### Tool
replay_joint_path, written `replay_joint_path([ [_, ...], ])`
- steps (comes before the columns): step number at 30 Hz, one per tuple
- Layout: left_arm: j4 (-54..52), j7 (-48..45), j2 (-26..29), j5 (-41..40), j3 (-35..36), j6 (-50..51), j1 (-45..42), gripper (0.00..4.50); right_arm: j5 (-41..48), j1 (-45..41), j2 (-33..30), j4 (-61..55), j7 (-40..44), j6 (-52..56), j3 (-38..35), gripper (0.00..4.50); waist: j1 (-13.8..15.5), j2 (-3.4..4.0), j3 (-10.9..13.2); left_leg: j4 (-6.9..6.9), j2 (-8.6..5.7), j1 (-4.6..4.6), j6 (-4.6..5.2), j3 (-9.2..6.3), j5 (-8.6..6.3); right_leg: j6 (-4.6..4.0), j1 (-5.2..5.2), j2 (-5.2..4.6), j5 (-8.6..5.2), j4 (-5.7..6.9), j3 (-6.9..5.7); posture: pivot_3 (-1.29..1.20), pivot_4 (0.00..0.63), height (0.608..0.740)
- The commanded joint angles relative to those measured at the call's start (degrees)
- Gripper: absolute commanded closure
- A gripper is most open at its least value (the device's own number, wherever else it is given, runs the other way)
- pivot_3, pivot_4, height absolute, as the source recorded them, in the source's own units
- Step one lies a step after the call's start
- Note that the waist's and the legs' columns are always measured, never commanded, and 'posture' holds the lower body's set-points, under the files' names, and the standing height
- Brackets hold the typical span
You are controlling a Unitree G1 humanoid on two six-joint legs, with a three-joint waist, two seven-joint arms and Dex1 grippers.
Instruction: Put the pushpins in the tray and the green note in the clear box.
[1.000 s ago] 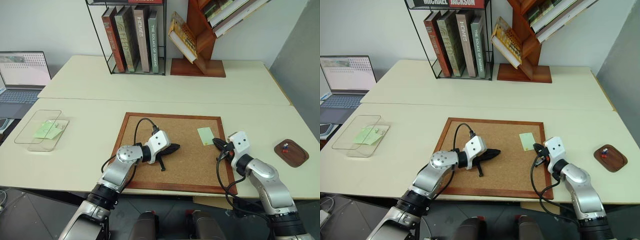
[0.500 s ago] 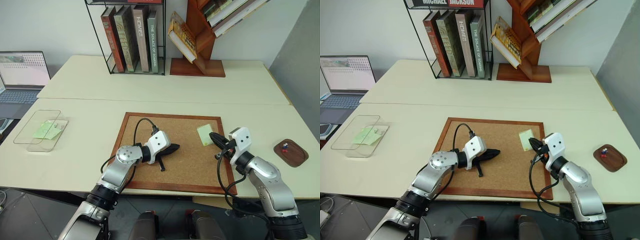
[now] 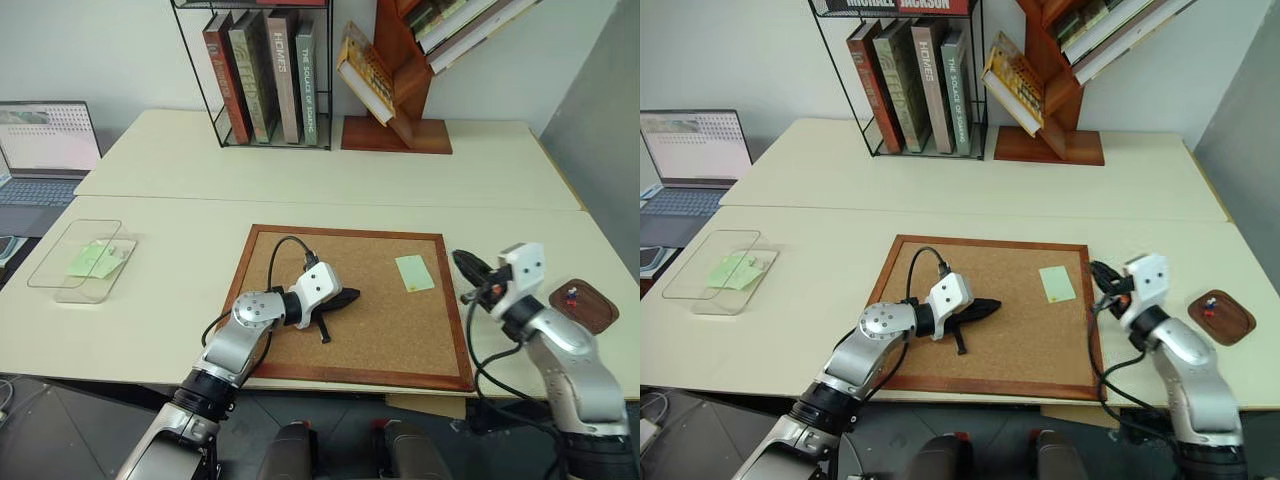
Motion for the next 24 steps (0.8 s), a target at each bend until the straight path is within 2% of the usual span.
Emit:
replay_joint_path([
  [1, 2.91, 0.11, 1.03, 2.36, -0.95, 0.76, 1.38, 4.50, 0.25, 1.40, -3.65, 1.75, -1.86, -1.61, -9.28, 4.42, -0.01, 0.00, 0.00, 0.00, 0.00, 0.00, 0.00, 0.01, 0.00, 0.00, 0.00, 0.00, 0.00, 0.00, 0.01, 0.00, 0.150, 0.740],
  [7, 3.66, -0.13, 0.95, 2.61, -1.24, 0.07, 0.84, 4.50, -6.31, 5.25, -7.07, 8.69, -7.23, -4.65, -15.13, 4.42, -0.05, 0.04, -0.01, 0.00, 0.03, 0.03, 0.00, 0.01, 0.00, -0.02, -0.01, 0.01, -0.01, 0.00, -0.01, 0.00, 0.150, 0.740],
  [17, 3.73, -0.29, 0.92, 3.30, -1.85, -0.62, 1.02, 4.50, -11.09, 6.93, -7.01, 15.71, -12.12, -4.60, -14.87, 4.42, -0.10, 0.04, -0.01, 0.01, 0.02, 0.03, 0.00, 0.05, 0.00, -0.02, -0.01, -0.01, -0.02, -0.04, 0.05, 0.00, 0.150, 0.740],
  [24, 3.40, -0.23, 1.17, 3.47, -1.45, -0.78, 1.35, 4.50, -10.21, 5.62, -6.65, 17.70, -12.74, -2.65, -15.06, 3.05, -0.10, 0.06, -0.02, 0.01, 0.01, 0.03, 0.00, 0.04, 0.00, -0.02, -0.01, -0.01, -0.02, -0.03, 0.05, 0.00, 0.150, 0.740],
])
